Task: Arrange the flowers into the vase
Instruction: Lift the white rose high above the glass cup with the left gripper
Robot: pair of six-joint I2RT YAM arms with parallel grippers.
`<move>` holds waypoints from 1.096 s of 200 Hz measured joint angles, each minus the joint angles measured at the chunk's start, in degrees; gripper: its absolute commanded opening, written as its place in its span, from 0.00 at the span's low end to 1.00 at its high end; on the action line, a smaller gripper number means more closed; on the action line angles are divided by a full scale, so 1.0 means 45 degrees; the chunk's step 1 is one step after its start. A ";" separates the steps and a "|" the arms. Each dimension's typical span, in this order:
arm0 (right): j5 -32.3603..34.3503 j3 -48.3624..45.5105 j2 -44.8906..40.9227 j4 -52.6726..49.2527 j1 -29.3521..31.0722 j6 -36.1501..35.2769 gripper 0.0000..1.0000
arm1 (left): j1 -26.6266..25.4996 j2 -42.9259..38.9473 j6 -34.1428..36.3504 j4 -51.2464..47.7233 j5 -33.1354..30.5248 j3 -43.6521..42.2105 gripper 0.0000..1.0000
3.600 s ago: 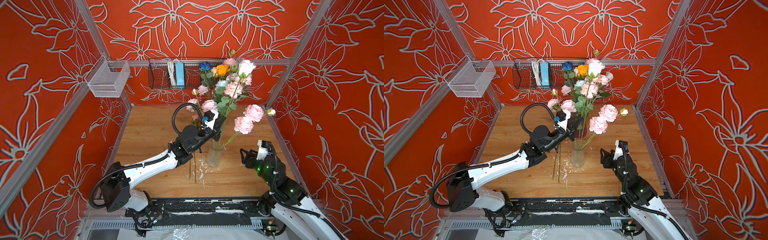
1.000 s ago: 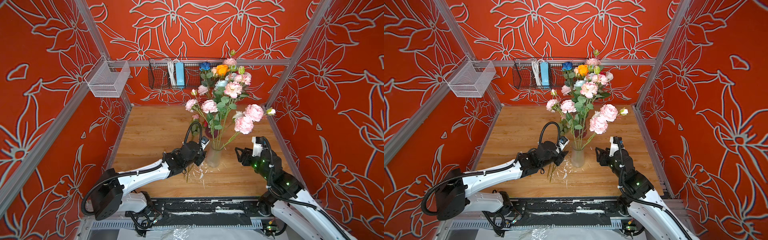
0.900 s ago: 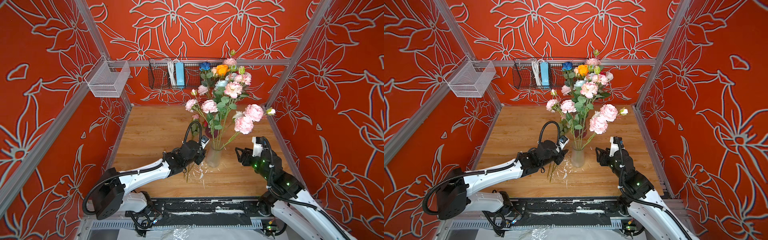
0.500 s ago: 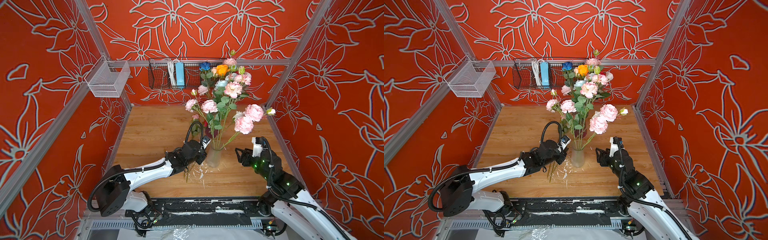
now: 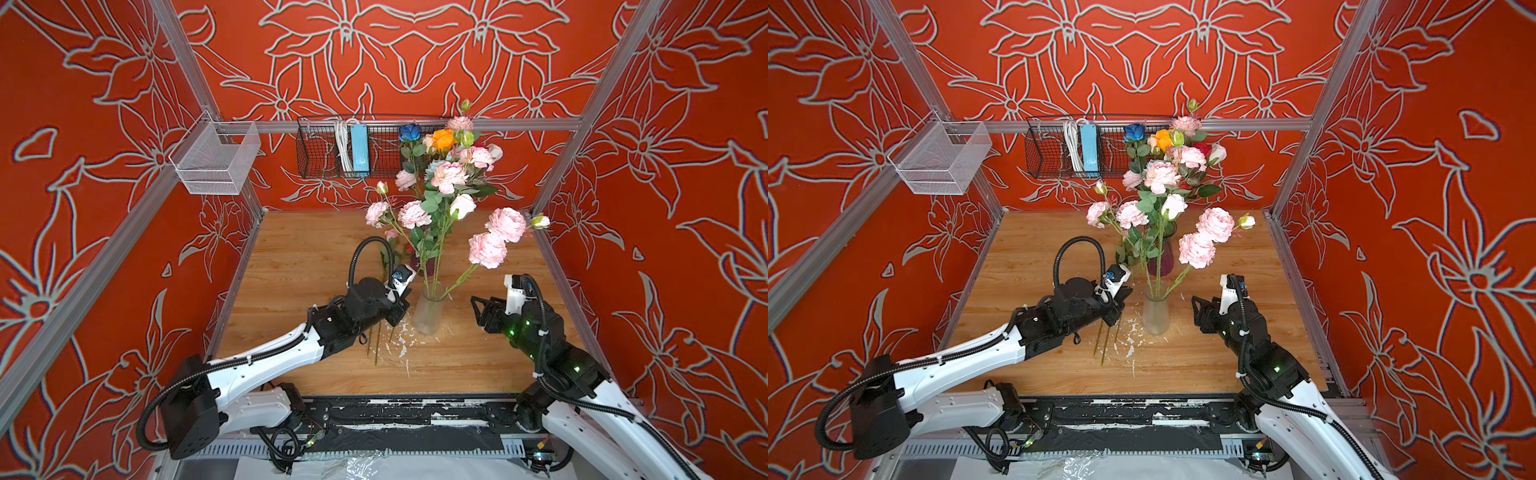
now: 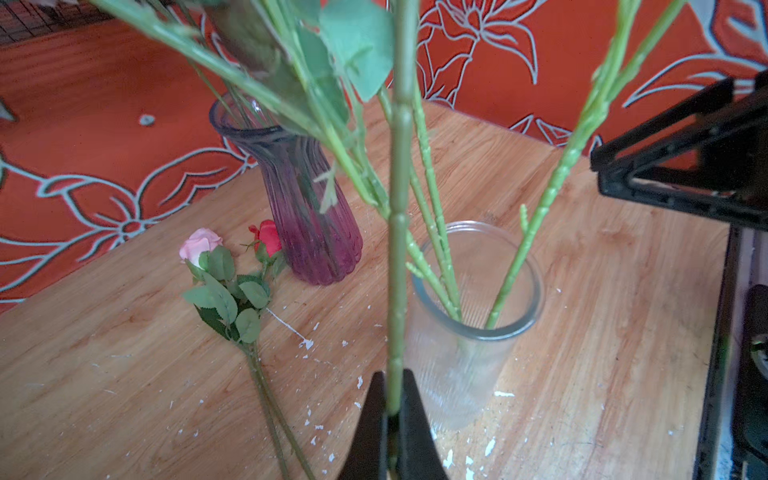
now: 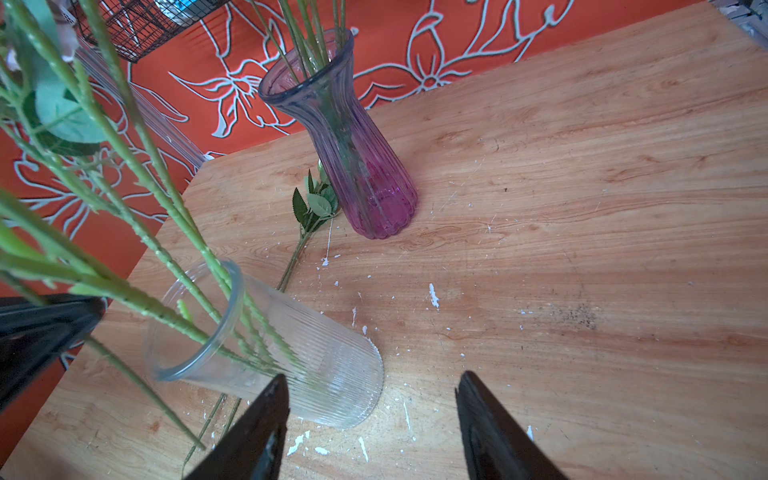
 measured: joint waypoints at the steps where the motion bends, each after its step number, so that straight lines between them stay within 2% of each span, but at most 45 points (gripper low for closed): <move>1: 0.0000 0.0000 0.0000 0.0005 0.0000 0.0005 0.66 | 0.0000 -0.0019 0.0000 -0.0015 0.0010 0.0000 0.00; 54: 0.0049 0.0000 0.0126 0.0010 0.0000 0.0005 0.66 | 0.0000 -0.1214 -0.0010 -0.0607 0.0597 -0.0029 0.00; 102: 0.0049 0.0005 0.0112 0.0000 0.0000 0.0005 0.66 | 0.0000 -0.1593 -0.0107 -0.0923 0.1098 0.0306 0.00; 176: 0.0146 0.0005 -0.0049 0.0000 0.0000 0.0000 0.65 | -0.0019 -0.1685 -0.0296 -0.0753 0.2336 0.2506 0.00; 219: 0.0160 0.0005 -0.0015 0.0010 0.0000 -0.0005 0.65 | -0.0170 -0.0685 0.0092 0.0442 0.2453 0.4566 0.00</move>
